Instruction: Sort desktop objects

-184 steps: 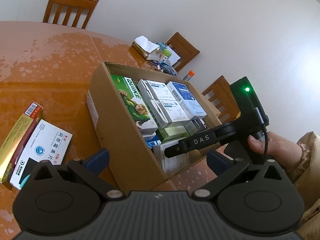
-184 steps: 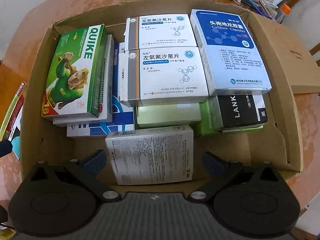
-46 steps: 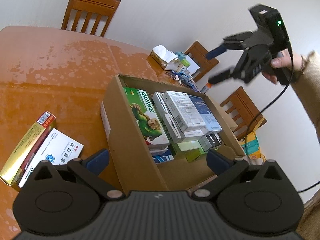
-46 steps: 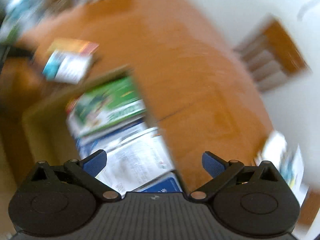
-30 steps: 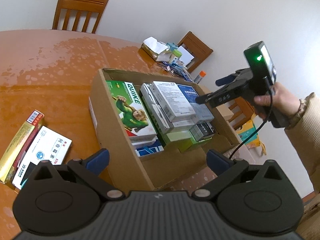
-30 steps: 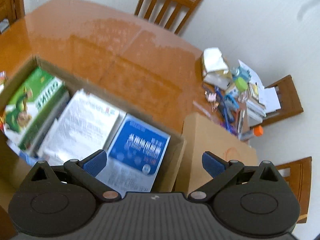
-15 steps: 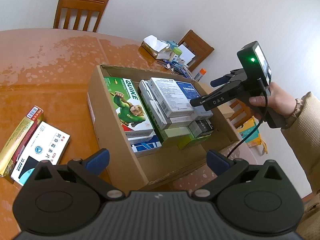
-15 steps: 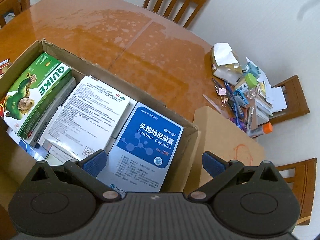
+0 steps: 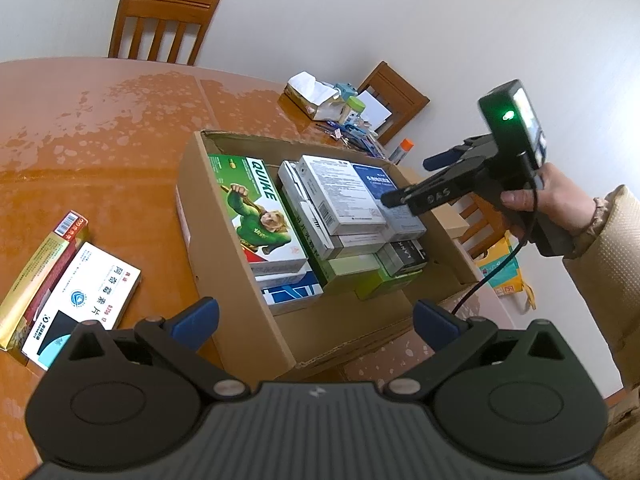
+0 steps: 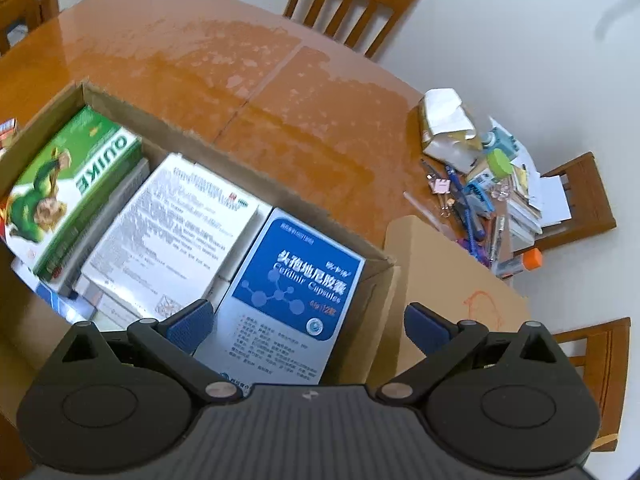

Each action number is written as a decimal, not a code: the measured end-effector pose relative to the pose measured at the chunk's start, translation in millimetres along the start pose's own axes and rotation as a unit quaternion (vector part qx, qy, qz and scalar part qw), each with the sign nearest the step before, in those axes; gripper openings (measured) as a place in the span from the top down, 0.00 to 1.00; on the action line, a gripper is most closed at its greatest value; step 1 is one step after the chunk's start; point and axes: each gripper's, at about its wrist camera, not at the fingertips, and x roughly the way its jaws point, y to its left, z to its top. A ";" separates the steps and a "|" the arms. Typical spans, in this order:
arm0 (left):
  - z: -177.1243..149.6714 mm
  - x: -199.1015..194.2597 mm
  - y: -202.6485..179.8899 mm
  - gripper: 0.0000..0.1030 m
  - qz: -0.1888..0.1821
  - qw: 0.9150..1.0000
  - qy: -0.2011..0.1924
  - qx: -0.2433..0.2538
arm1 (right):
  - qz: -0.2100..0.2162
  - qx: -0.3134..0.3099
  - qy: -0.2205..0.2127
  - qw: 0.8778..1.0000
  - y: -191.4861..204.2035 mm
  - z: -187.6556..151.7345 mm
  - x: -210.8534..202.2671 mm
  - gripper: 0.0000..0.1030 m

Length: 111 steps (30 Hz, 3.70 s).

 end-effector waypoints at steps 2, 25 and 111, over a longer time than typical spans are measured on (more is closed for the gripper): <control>0.5 0.7 -0.1 0.00 0.000 1.000 0.000 0.000 | 0.011 0.008 -0.010 1.000 1.3 2.7 -7.9 0.00; -5.3 -9.9 10.4 0.00 0.006 1.000 -0.010 -0.013 | -0.018 -0.090 -0.023 0.996 106.8 35.7 18.1 0.00; -32.4 -68.5 27.8 0.00 0.201 0.975 -0.055 -0.079 | 0.295 -0.011 -0.158 0.942 91.1 -2.3 -93.6 0.00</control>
